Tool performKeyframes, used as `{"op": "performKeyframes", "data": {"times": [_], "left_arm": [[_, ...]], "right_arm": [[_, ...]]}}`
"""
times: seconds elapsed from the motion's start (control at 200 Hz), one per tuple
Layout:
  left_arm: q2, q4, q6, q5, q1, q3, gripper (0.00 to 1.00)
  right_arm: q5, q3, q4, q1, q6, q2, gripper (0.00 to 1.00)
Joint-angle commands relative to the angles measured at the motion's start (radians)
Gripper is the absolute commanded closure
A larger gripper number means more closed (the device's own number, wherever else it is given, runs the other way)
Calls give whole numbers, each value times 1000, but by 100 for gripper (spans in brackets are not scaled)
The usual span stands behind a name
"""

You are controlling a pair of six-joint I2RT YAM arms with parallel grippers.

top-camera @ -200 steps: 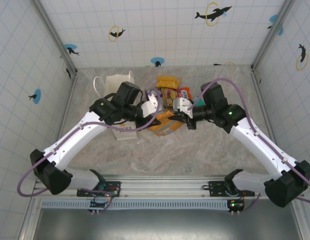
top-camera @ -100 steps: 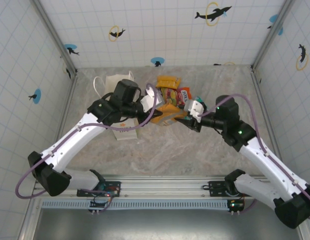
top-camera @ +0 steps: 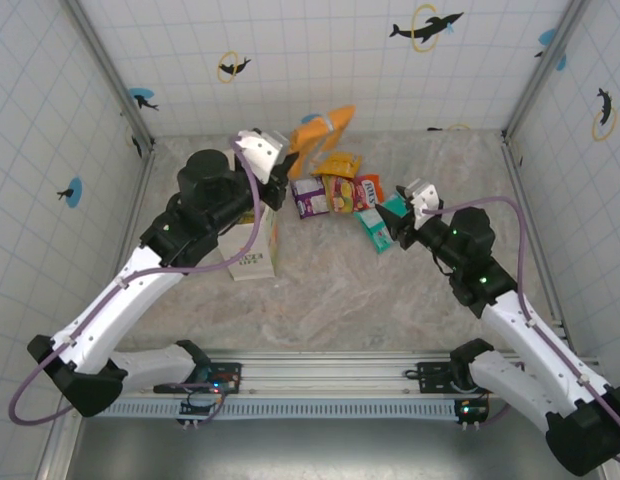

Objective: Place the snacks into the paper bag

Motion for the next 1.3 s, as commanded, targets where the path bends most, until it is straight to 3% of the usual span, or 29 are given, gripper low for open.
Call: {"op": "performKeyframes", "data": {"times": [0.0,0.105,0.27,0.37,0.716,1.106,1.296], "left_arm": [[-23,159,-50,-154,15,-24,92],[-30,202,-84,-211,65,-24,92],[-61,264,-186,-220,225,-70,92],[-81,302,-216,-225,259,-114,92],[-90,141,-320,-239,273,-154,91],[-109,71,-383,-222,272,-248,89],[-102,122,-396,-226,272,-295,89]], "right_arm": [[20,-21,76,-5,66,24,40],[4,-24,88,-3,89,47,40],[-11,-34,108,0,118,72,40],[-15,-34,104,0,123,85,41],[-15,-50,94,2,140,96,41],[-29,-57,107,3,161,128,41],[-31,-60,113,8,175,142,41]]}}
